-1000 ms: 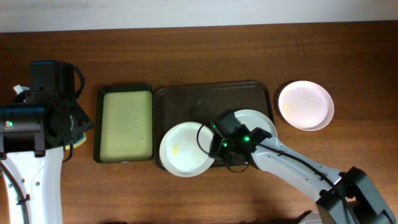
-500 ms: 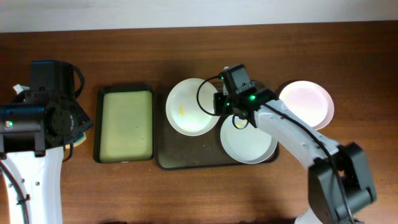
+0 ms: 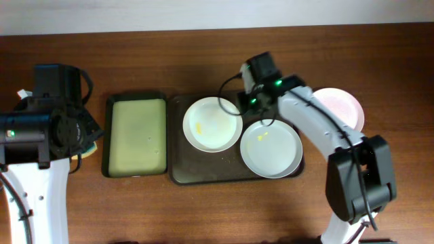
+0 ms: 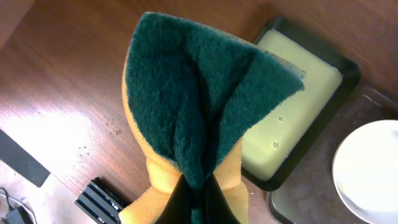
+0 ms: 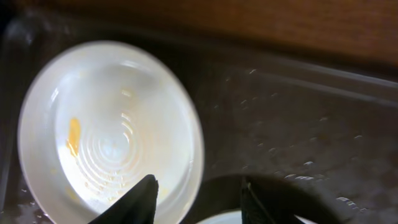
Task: Clean dirty plates on tray and stack at the side
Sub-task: 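Drag the white plate toward the tray center with the right gripper, then dip the sponge in the soap tray and bring it to the white plate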
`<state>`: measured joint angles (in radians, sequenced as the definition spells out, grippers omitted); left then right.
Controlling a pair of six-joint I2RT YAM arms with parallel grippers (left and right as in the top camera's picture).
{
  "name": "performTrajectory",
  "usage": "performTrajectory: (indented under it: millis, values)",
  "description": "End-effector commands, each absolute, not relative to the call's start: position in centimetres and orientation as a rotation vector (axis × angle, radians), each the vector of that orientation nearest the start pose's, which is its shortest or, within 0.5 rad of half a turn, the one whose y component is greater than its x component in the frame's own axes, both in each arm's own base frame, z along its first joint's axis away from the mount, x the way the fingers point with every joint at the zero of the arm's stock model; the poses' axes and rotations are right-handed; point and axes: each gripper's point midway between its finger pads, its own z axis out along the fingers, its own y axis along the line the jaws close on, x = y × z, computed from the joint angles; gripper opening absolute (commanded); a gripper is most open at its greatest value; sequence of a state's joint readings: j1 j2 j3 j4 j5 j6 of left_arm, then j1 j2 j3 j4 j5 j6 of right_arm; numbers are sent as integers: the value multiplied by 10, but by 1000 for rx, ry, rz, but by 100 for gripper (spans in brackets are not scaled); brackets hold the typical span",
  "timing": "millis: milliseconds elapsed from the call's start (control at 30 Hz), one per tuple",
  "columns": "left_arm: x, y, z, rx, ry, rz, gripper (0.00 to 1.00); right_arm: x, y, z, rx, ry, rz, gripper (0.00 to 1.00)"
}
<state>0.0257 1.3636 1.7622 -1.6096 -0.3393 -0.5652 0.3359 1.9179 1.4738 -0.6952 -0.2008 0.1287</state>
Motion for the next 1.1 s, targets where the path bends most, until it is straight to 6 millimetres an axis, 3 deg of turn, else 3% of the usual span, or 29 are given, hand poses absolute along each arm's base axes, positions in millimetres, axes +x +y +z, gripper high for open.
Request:
performTrajectory:
  millis: [0, 133, 267, 300, 367, 533, 700, 733, 767, 833, 900, 967, 1000, 1067]
  values:
    - [254, 61, 295, -843, 2588, 312, 0, 421, 181, 98, -392, 2694, 718, 40]
    - [253, 61, 294, -839, 2602, 318, 0, 407, 195, 64, -501, 2761, 737, 40]
    - [249, 61, 292, -840, 2618, 327, 0, 401, 201, 17, -521, 2853, 682, 38]
    - [249, 61, 292, -840, 2618, 327, 0, 401, 201, 13, -520, 2861, 681, 31]
    - [249, 61, 292, -840, 2618, 327, 0, 404, 201, 12, -518, 2850, 681, 21]
    - [249, 61, 292, -840, 2618, 327, 0, 414, 190, 10, -506, 2844, 566, 24]
    - [249, 61, 292, -840, 2618, 326, 0, 416, 191, 12, -503, 2837, 567, 18]
    - [249, 61, 292, -840, 2618, 327, 0, 418, 192, 13, -487, 2839, 571, 15]
    - [249, 61, 292, -840, 2618, 327, 0, 419, 193, 19, -488, 2840, 575, 5]
    - [249, 61, 292, -840, 2619, 324, 0, 419, 193, 21, -487, 2843, 575, 4]
    - [253, 48, 289, -807, 2652, 227, 0, 416, 192, 20, -472, 2864, 576, 4]
    - [273, 16, 277, -598, 2705, 61, 0, 415, 192, 20, -438, 2876, 585, 4]
    - [279, 1, 267, -545, 2722, -1, 0, 414, 192, 20, -431, 2884, 585, 4]
    - [289, -30, 228, -426, 2776, -65, 0, 411, 191, 19, -349, 2916, 594, 6]
